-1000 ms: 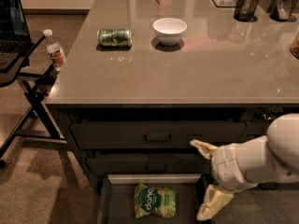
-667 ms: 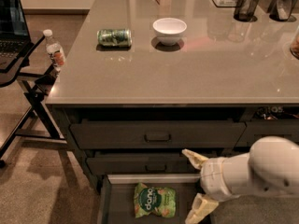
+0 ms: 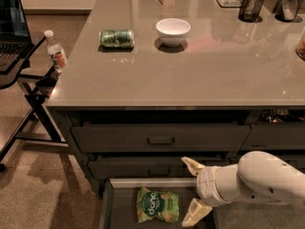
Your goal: Pick green rice chip bag from bottom drawer and place on counter
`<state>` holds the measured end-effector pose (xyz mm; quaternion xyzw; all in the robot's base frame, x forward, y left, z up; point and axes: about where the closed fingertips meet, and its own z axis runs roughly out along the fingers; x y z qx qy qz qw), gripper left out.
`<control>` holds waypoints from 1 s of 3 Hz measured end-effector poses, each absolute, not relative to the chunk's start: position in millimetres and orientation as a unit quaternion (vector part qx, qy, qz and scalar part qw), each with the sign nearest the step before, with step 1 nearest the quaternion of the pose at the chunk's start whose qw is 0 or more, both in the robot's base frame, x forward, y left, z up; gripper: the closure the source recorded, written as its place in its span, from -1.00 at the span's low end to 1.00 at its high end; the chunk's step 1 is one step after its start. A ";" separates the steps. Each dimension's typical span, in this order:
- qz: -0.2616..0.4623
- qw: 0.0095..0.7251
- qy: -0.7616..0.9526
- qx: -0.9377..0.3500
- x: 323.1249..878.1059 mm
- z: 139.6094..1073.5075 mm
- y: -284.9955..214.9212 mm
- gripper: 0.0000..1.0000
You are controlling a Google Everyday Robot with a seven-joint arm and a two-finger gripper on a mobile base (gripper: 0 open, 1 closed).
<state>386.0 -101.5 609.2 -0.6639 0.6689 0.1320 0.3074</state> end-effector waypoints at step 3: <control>0.195 0.357 0.636 -0.656 426.8 499.8 -65.7 -1.00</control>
Offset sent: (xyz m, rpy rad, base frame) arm 0.0525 0.0462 -0.1389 0.1927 0.0368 0.0442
